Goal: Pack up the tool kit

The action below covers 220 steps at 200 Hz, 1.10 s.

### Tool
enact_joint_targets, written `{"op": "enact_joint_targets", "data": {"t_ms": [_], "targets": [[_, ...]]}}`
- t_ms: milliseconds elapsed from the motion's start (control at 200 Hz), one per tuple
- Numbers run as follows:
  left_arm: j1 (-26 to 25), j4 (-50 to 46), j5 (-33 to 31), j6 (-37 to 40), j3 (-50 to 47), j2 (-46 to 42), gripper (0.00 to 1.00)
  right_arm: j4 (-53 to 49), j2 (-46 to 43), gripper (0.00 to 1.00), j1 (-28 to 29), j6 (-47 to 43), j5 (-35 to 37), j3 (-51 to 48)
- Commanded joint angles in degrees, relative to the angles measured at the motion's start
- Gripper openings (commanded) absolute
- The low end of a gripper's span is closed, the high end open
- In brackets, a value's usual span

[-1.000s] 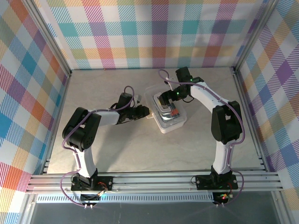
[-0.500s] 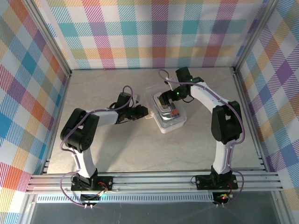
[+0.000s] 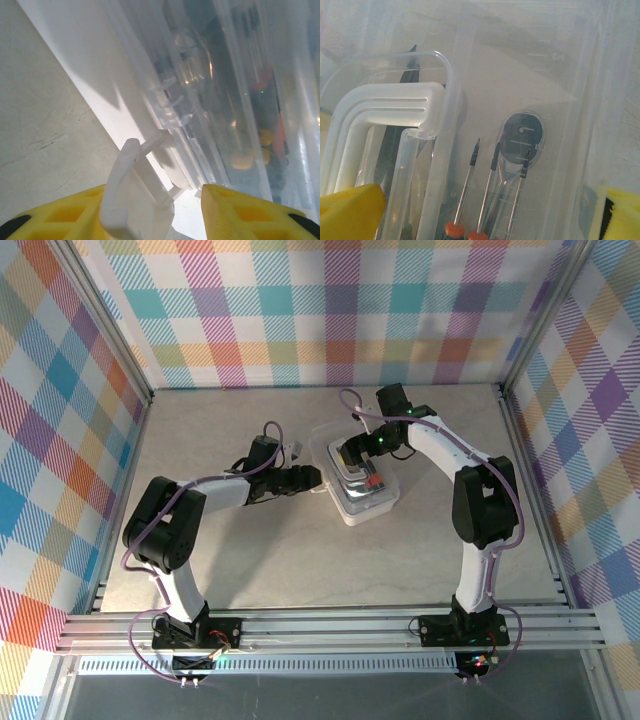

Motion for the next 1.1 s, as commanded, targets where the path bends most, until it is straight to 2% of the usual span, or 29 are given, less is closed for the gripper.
{"op": "enact_joint_targets", "data": {"t_ms": [0, 515, 790, 1095], "targets": [[0.0, -2.4, 2.1, 2.2, 1.2, -2.6, 0.5, -8.1, 6.0, 0.99, 1.5, -1.6, 2.5, -4.5], [0.2, -5.4, 4.5, 3.7, 0.0, -5.5, 0.49, -8.5, 6.0, 0.99, 1.5, -1.8, 1.8, -4.7], [0.7, -5.3, 5.0, 3.6, -0.1, -5.7, 0.42, -8.7, 6.1, 0.99, 1.6, -1.9, 1.3, -4.6], [1.2, -4.9, 5.8, 3.2, -0.1, -6.2, 0.39, -9.0, 6.3, 0.99, 1.6, -2.1, 0.9, -4.4]]}}
